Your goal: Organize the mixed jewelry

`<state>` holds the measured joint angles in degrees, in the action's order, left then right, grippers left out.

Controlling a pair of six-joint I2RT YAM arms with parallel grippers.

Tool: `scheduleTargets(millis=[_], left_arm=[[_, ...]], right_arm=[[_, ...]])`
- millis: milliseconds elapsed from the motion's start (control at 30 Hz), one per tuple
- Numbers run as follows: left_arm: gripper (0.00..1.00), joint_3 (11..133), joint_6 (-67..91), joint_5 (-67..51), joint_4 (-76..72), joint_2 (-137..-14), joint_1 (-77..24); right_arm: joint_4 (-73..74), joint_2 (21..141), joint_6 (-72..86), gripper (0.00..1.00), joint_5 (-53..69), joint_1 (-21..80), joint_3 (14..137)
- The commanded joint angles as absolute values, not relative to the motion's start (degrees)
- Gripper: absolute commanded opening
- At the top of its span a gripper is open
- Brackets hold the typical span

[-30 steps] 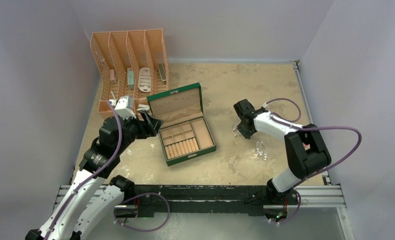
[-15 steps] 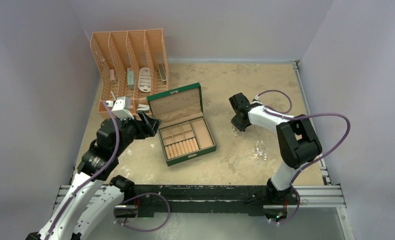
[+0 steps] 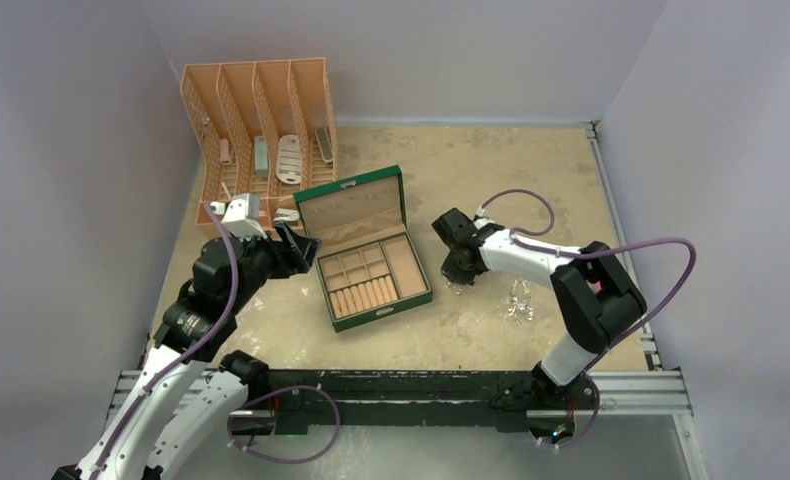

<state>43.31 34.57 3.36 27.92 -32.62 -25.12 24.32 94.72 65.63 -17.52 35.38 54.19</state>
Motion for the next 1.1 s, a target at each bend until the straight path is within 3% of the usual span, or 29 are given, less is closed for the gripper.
scheduleTargets(millis=[0,100,167,233,300,733,1067], left_arm=[[0.68,43.8,32.8,4.3,26.2,-32.6,-25.1],[0.68,43.8,32.9,4.4,26.1,-32.8,-25.1],[0.68,43.8,32.9,4.4,26.1,-32.9,-25.1],[0.68,43.8,32.9,4.5,26.1,-32.9,-25.1],[0.68,43.8,32.9,4.6,26.1,-32.9,-25.1],[0.67,43.9,32.8,4.9,26.3,-33.0,-25.1],[0.67,43.9,32.9,5.4,26.4,-33.1,-25.1]], right_arm=[[31.3,91.3,63.3,0.11,-17.1,35.8,52.7],[34.3,88.1,64.4,0.19,-19.1,35.8,54.0],[36.9,86.5,66.4,0.33,-20.4,35.8,55.9],[38.5,84.8,69.6,0.52,-21.2,35.9,56.7],[38.0,83.1,72.7,0.62,-20.4,36.2,56.2],[27.2,82.2,89.6,0.76,-9.7,36.9,49.1],[26.9,83.7,94.4,0.73,-10.7,37.0,46.9]])
